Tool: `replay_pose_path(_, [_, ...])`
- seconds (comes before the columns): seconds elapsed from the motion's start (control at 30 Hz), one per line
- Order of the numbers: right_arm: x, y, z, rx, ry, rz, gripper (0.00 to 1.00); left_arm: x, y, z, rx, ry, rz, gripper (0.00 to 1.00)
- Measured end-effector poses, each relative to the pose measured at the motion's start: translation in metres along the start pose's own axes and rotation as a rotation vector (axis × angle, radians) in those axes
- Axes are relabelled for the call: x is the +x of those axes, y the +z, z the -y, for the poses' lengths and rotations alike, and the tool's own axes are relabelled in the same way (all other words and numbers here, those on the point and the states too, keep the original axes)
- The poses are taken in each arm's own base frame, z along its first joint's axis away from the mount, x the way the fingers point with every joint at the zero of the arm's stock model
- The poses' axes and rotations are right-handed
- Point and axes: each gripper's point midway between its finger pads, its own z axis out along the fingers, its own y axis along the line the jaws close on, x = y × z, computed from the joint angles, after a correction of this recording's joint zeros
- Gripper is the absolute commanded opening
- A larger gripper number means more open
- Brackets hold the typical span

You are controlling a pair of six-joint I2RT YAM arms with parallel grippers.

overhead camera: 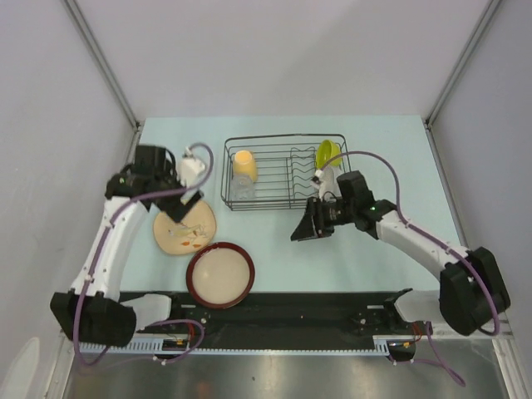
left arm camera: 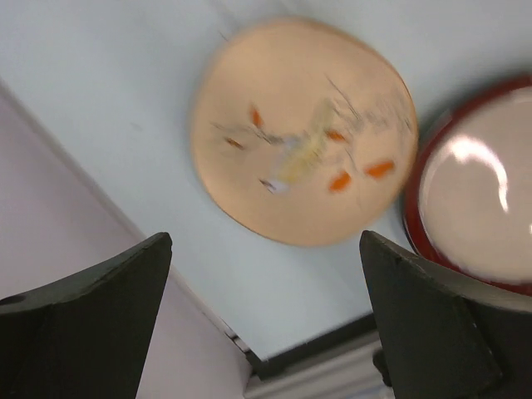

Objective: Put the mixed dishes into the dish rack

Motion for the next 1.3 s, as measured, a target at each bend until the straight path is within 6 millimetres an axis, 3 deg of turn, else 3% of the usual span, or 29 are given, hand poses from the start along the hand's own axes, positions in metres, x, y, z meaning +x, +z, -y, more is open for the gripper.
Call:
replay_pose_path(0.13, [0.019,0.030,0.013,0.007,-0.015,-0.099,0.45,0.088,0.023,0.062,0.131,0.096,-0.157,1.00])
replay_pose_path(0.23, [0.030,0.050,0.025,0.019,-0.017,-0.154,0.45,0.113,0.028,0.079,0.170,0.128,-0.196,0.99])
replay_pose_path(0.4, [0.040,0.076,0.036,0.053,-0.065,-0.188,0.48,0.121,0.033,0.082,0.137,0.176,-0.150,0.98])
replay_pose_path(0.6, [0.045,0.107,0.040,0.068,-0.149,-0.197,0.54,0.145,0.045,0.093,0.106,0.255,-0.127,0.98])
replay_pose_path(0.83, [0.047,0.133,0.045,0.058,-0.193,-0.205,0.55,0.163,0.054,0.094,0.045,0.365,-0.113,0.99])
replay_pose_path(1.0, [0.045,0.139,0.047,0.055,-0.213,-0.202,0.56,0.172,0.063,0.094,0.038,0.407,-0.132,0.99])
replay_pose_path(1.3, [0.043,0.141,0.047,0.051,-0.234,-0.196,0.57,0.167,0.081,0.096,0.087,0.514,-0.152,1.00])
